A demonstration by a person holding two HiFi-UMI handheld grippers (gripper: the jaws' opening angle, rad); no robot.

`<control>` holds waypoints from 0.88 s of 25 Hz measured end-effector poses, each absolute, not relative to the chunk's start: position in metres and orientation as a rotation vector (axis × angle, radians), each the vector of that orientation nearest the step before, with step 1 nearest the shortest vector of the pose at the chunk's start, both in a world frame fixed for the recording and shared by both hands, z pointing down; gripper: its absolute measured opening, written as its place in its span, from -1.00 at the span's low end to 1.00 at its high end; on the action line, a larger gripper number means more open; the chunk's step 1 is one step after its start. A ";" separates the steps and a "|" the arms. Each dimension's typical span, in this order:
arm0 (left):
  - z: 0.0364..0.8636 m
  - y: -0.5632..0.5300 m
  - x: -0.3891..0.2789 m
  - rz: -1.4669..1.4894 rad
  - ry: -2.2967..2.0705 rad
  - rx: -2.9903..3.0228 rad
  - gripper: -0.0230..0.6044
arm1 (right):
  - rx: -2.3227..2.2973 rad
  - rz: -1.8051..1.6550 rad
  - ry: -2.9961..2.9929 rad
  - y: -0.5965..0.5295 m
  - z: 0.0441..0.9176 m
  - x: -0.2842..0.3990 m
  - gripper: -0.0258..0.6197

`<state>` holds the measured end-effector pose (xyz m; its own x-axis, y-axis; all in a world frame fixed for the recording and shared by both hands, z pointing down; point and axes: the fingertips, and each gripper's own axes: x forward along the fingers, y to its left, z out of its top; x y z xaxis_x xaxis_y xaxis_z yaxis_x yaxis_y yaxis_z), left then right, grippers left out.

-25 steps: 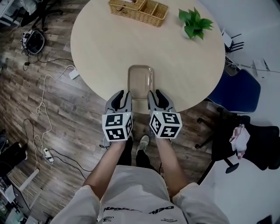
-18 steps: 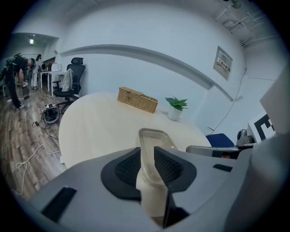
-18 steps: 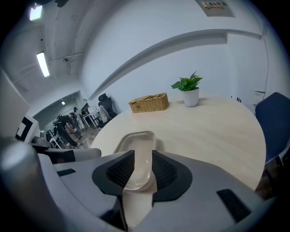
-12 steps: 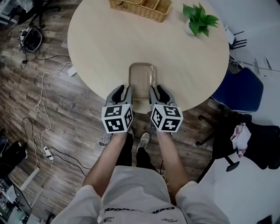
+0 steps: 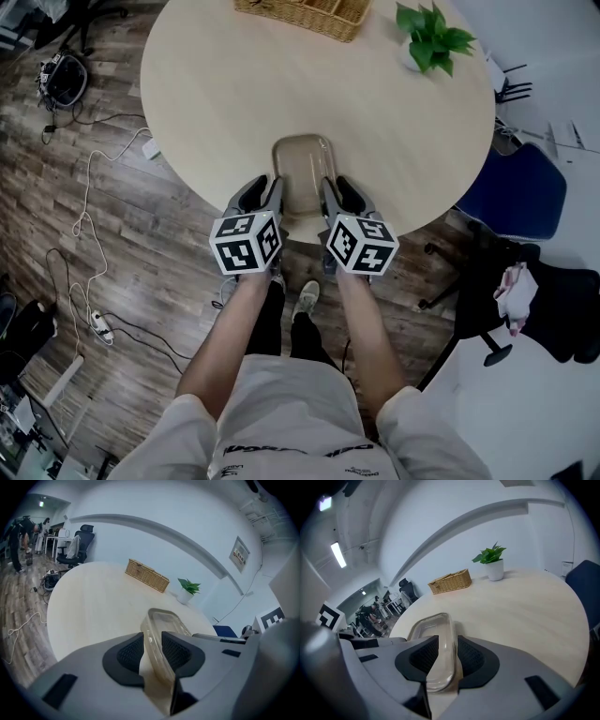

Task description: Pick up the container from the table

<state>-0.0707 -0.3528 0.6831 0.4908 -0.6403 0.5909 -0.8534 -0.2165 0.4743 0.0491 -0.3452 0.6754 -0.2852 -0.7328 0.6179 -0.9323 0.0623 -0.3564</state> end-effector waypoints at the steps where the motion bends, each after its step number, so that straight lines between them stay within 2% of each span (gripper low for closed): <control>1: 0.684 -0.353 -0.070 0.335 -1.224 1.939 -0.52 | 1.688 1.057 -2.073 -0.346 0.675 0.050 -0.49; 12: 0.690 -0.350 -0.066 0.271 -1.208 1.886 -0.53 | 1.661 1.146 -2.064 -0.347 0.692 0.057 -0.47; 22: 0.686 -0.350 -0.065 0.170 -1.170 1.828 -0.69 | 1.640 1.226 -2.106 -0.342 0.685 0.055 -0.63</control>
